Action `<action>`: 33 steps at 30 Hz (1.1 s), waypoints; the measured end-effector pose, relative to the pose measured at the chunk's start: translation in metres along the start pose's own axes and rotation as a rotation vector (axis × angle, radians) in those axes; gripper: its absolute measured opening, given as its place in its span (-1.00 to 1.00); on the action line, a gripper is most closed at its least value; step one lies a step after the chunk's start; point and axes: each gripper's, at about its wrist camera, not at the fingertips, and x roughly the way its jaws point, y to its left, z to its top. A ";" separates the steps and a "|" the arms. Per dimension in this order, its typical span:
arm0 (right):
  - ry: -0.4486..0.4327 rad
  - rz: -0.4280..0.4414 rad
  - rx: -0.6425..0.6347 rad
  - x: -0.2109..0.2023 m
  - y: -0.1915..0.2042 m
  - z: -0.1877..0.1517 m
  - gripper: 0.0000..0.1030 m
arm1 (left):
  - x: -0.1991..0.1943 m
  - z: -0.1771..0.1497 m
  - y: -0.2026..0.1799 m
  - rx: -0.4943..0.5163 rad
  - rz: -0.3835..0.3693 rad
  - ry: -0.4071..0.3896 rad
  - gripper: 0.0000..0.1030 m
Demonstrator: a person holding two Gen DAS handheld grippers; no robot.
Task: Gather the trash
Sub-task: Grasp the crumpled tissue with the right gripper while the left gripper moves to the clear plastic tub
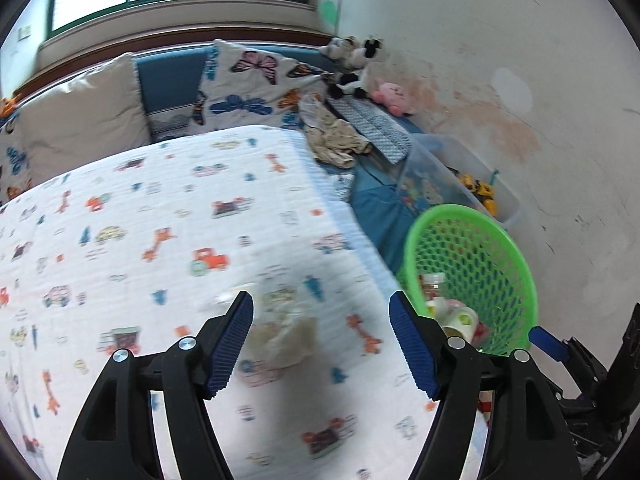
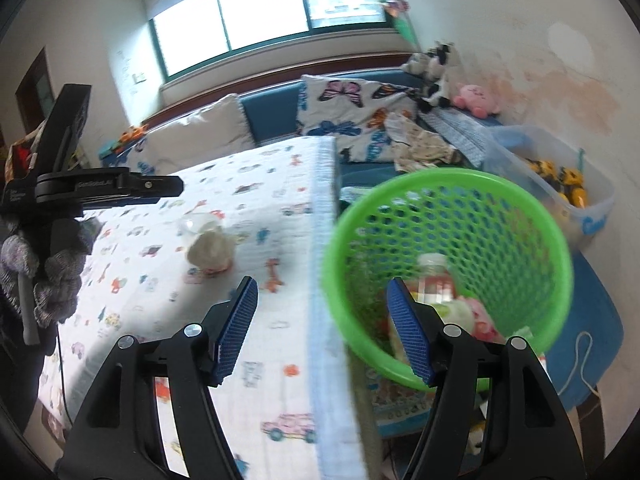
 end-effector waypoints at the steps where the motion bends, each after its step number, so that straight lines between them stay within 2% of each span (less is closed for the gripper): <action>1: 0.001 0.010 -0.006 0.002 0.004 0.001 0.33 | -0.001 0.000 0.004 -0.006 0.005 -0.001 0.33; 12: 0.020 0.111 -0.096 0.034 0.066 0.022 0.40 | -0.022 -0.002 0.060 -0.102 0.055 -0.021 0.36; 18: 0.066 0.136 -0.141 0.074 0.094 0.030 0.43 | -0.029 -0.002 0.082 -0.148 0.064 -0.031 0.36; 23: 0.123 0.160 -0.157 0.108 0.106 0.025 0.47 | -0.029 -0.003 0.097 -0.173 0.074 -0.026 0.36; 33: 0.202 0.149 -0.183 0.162 0.116 0.019 0.50 | -0.017 -0.004 0.114 -0.209 0.065 -0.003 0.36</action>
